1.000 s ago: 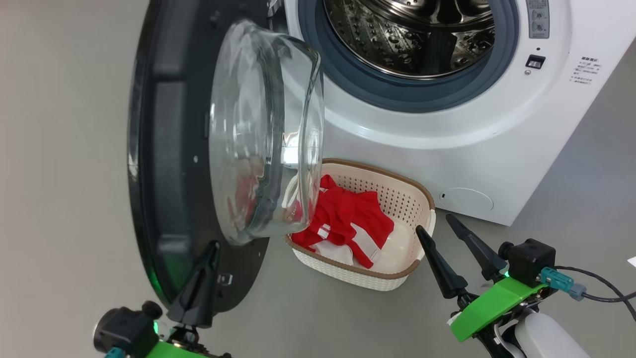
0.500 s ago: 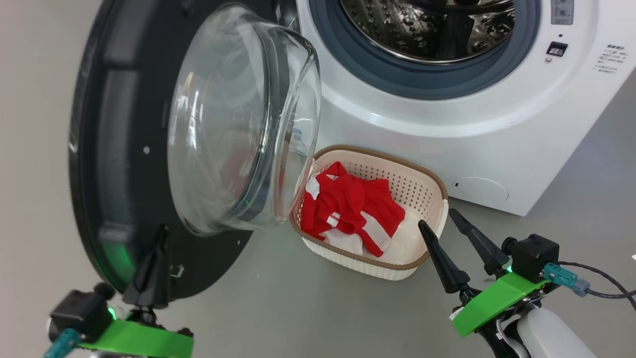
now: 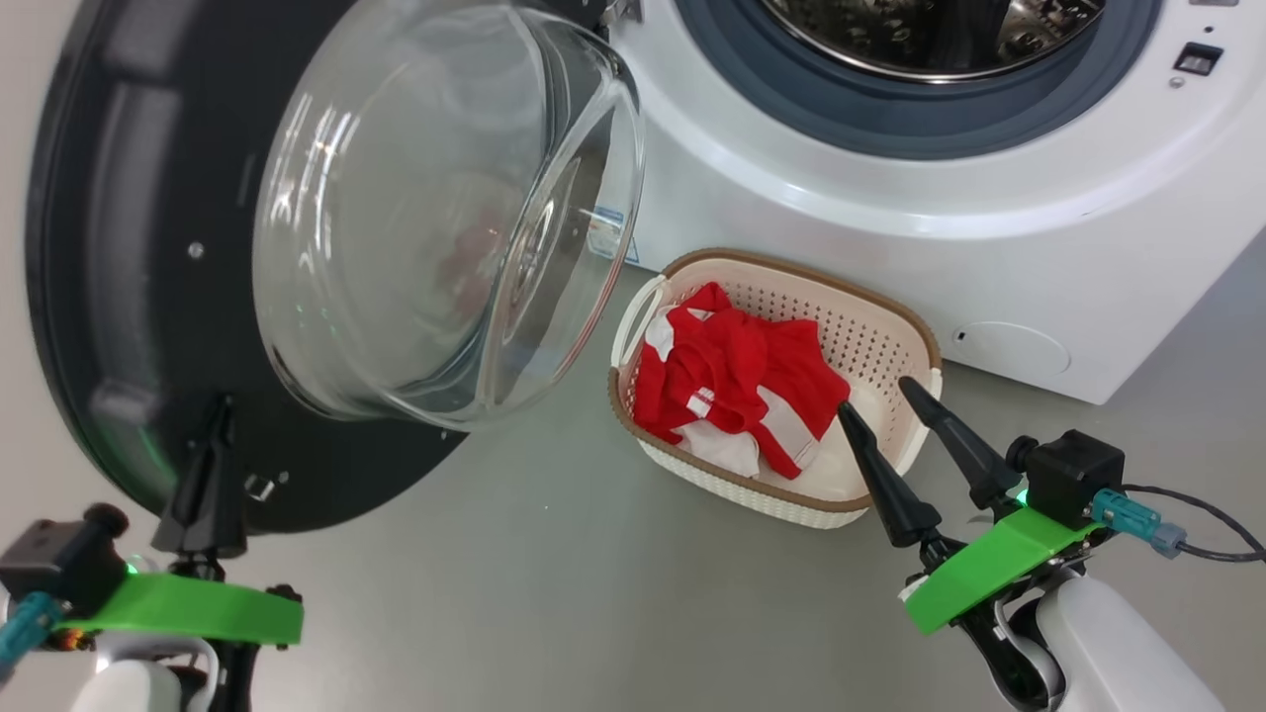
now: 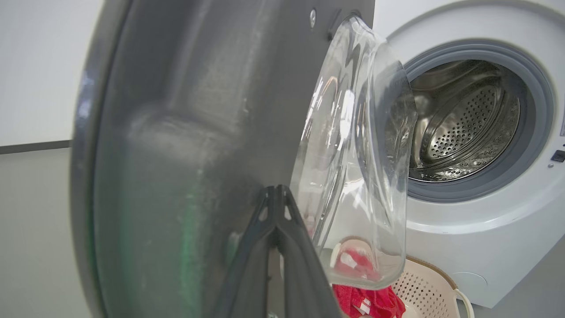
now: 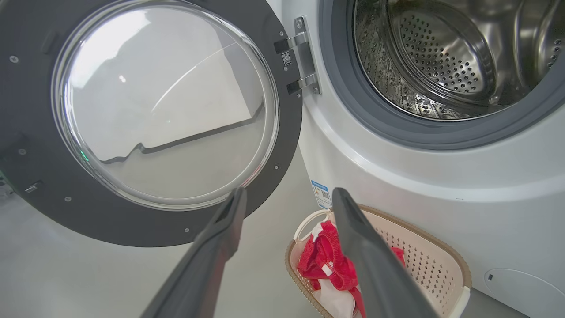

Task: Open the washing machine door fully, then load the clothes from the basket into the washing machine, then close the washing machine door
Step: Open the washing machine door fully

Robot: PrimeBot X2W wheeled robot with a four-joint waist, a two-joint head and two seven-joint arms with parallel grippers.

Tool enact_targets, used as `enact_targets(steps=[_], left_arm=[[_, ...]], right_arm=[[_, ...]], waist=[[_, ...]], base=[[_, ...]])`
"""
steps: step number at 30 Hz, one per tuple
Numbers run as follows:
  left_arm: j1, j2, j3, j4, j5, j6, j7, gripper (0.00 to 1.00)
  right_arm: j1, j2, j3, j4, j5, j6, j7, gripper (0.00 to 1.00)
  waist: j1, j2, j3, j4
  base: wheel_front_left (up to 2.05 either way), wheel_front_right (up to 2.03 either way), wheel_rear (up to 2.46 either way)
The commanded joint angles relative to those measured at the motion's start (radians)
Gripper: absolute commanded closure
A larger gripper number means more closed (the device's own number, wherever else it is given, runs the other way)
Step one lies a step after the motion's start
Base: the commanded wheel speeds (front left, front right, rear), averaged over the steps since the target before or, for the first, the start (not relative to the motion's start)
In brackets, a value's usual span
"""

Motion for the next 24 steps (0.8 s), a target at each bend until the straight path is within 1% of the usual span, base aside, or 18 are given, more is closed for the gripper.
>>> enact_targets(steps=[1, 9, 17, 24], left_arm=[[-0.051, 0.052, 0.059, -0.001, -0.017, 0.011, -0.004, 1.00], [-0.128, 0.088, 0.066, 0.126, -0.048, -0.002, -0.015, 1.00], [-0.213, 0.136, 0.058, 0.244, -0.049, -0.010, -0.027, 1.00], [-0.276, 0.155, 0.044, 0.320, -0.048, -0.013, -0.030, 1.00]], right_arm=[[-0.029, 0.000, 0.019, -0.027, -0.005, 0.002, -0.012, 0.00], [-0.057, 0.001, 0.020, -0.028, -0.006, 0.002, -0.012, 0.00], [-0.068, 0.005, 0.021, -0.027, -0.005, 0.002, -0.012, 0.00], [-0.075, 0.003, 0.024, -0.024, -0.002, 0.002, -0.012, 0.00]], waist=[[-0.0001, 0.0000, 0.018, 0.015], [-0.0001, 0.0000, 0.054, 0.035], [-0.0001, 0.0000, 0.080, 0.049], [-0.0001, 0.0000, 0.093, 0.055]], base=[[0.00, 0.00, 0.00], [0.00, 0.00, 0.00], [0.00, 0.00, 0.00], [0.00, 0.00, 0.00]])
